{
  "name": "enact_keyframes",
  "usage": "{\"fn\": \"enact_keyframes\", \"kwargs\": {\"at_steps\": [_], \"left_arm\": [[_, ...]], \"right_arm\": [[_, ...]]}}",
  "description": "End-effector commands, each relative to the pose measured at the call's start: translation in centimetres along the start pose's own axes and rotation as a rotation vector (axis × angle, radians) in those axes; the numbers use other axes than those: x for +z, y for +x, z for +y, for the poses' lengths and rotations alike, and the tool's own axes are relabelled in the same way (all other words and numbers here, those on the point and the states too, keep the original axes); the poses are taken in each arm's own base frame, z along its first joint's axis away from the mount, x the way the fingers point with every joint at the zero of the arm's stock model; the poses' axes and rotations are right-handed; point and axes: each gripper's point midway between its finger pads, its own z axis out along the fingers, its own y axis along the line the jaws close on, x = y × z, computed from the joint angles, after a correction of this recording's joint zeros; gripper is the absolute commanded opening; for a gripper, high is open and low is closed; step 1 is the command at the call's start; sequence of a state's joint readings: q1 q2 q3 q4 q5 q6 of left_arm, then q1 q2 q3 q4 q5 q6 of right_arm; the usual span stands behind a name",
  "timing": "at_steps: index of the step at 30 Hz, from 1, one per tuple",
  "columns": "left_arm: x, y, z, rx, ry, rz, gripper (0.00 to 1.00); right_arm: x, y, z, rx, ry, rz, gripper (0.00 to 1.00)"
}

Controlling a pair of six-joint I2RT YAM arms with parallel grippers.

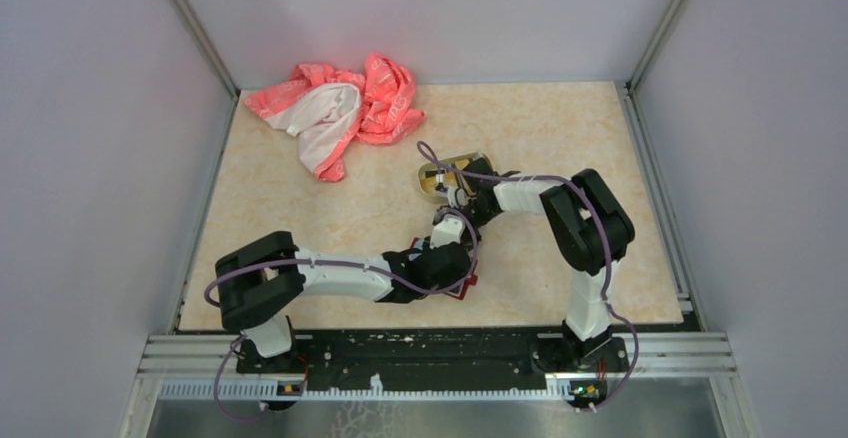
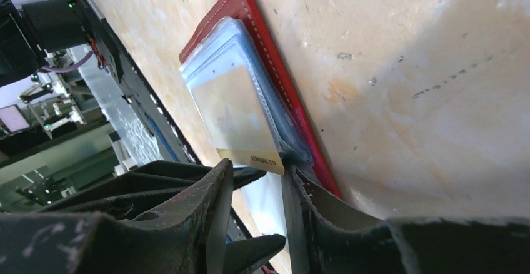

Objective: Put the credit cards into the card holder
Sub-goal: Insert the credit card into the card holder.

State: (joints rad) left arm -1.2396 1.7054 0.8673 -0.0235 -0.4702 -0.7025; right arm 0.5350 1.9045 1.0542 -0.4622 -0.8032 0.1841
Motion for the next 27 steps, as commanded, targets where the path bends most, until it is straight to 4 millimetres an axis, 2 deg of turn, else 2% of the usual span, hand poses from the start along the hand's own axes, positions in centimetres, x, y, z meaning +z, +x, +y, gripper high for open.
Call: {"fn": "enact_keyframes", "kwargs": {"at_steps": [1,14,17,20,23,25,27], "left_arm": [[-0.2,-0.4,2.6,0.028,-0.101,-0.022,0.56],[0.1,-2.0,2.6,0.038,-0.085,-0.064,0.62],[-0.3,-2.5,1.7,0.059,-0.028,-0.074,0.62],[-1.7,-3.9,-0.9,0.08,0.135,-0.117,0.61],[-4.3,-4.9,-2.6,0.093,0.297,-0.168,0.59],[-5.9,-5.4,-2.7,0.101,0.357,-0.209,0.59],[-6.9,-5.4,-1.9,0.107,0.385,-0.228,0.59]], "right_arm": [[-0.6,-2.0,-1.9,-0.137,0.147,-0.063,0.36],[-2.1,-2.1,-0.9,-0.181,0.111,-0.067,0.37],[-2.9,-1.9,-0.3,-0.249,0.067,-0.068,0.37],[-4.3,-1.9,0.5,-0.339,0.044,-0.081,0.37],[-6.0,-2.3,1.3,-0.416,0.032,-0.127,0.37],[-7.1,-2.7,1.8,-0.475,0.038,-0.167,0.36],[-8.3,-3.0,2.4,-0.539,0.04,-0.205,0.35]]}}
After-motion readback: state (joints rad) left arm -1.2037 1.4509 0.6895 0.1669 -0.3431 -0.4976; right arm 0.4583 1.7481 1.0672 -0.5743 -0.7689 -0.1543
